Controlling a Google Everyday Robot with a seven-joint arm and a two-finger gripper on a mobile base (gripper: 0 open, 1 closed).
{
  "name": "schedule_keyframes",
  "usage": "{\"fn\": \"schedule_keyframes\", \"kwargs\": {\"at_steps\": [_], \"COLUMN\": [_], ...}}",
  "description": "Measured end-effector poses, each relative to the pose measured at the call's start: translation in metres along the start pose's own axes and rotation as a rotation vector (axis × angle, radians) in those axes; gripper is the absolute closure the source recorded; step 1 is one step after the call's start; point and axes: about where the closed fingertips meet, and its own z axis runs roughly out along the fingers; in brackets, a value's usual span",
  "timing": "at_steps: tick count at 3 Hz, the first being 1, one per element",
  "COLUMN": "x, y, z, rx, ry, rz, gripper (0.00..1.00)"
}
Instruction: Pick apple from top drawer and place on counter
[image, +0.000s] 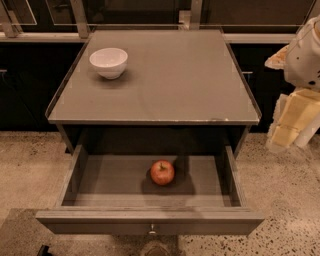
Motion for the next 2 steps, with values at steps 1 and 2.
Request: {"fn": "schedule_keyframes", "kwargs": {"at_steps": [1, 2], "x": [0.003, 0.008], "y": [0.012, 0.019], "z": [0.023, 0.070], "rx": [0.012, -0.023], "ry": [-0.047, -0.098], "rz": [0.061, 0.108], "gripper": [0.00, 0.00]}}
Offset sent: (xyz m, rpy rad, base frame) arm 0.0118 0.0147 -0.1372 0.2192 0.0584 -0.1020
